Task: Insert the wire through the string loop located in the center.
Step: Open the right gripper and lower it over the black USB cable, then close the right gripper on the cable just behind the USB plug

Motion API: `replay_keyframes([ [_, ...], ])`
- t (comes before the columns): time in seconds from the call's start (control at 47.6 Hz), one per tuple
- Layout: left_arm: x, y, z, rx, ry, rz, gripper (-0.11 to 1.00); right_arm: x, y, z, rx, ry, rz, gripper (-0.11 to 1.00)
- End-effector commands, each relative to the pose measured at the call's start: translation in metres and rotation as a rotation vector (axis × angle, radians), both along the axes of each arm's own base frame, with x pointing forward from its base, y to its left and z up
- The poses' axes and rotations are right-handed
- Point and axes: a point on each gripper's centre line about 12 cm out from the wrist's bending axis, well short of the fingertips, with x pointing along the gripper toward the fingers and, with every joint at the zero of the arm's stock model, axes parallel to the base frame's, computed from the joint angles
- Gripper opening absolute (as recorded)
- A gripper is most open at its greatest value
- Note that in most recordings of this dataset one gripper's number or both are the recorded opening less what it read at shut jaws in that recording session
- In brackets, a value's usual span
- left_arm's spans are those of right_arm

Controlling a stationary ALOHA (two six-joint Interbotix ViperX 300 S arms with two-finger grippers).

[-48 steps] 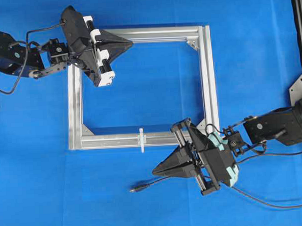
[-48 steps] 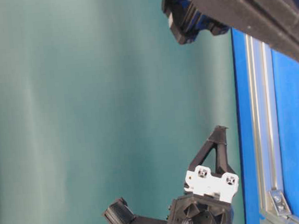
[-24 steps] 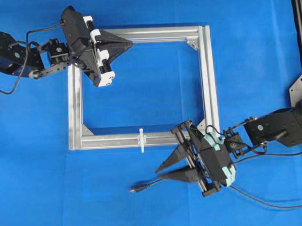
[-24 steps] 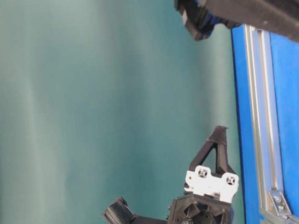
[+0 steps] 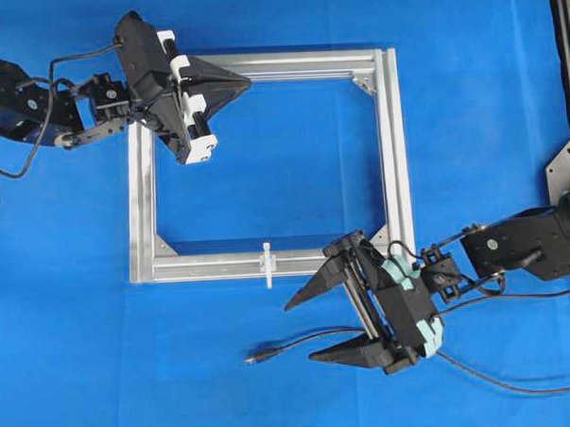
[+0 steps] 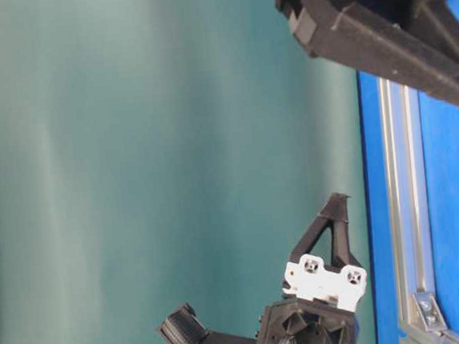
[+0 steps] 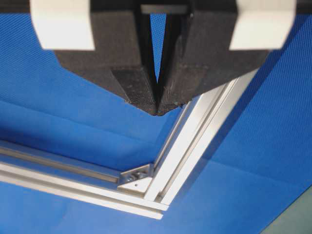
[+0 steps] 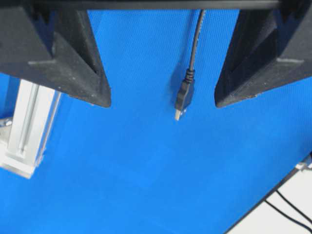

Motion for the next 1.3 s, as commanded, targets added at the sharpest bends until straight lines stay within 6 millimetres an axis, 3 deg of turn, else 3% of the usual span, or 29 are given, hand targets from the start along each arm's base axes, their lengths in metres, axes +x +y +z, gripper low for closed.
replay_keyframes([
  [0.0, 0.003, 0.0, 0.015, 0.016, -0.045, -0.004, 0.0, 0.005, 0.003, 0.013, 0.019, -0.026, -0.006, 0.77],
  [0.693, 0.004, 0.0, 0.016, 0.017, -0.046, -0.004, 0.0, 0.017, 0.011, -0.047, 0.042, 0.187, -0.055, 0.76],
  [0.945, 0.004, 0.001, 0.017, 0.022, -0.051, -0.003, 0.0, 0.018, 0.011, -0.055, 0.038, 0.205, -0.057, 0.73],
  [1.281, 0.004, 0.001, 0.017, 0.021, -0.053, -0.003, 0.0, 0.019, 0.012, -0.053, 0.041, 0.198, -0.055, 0.55],
])
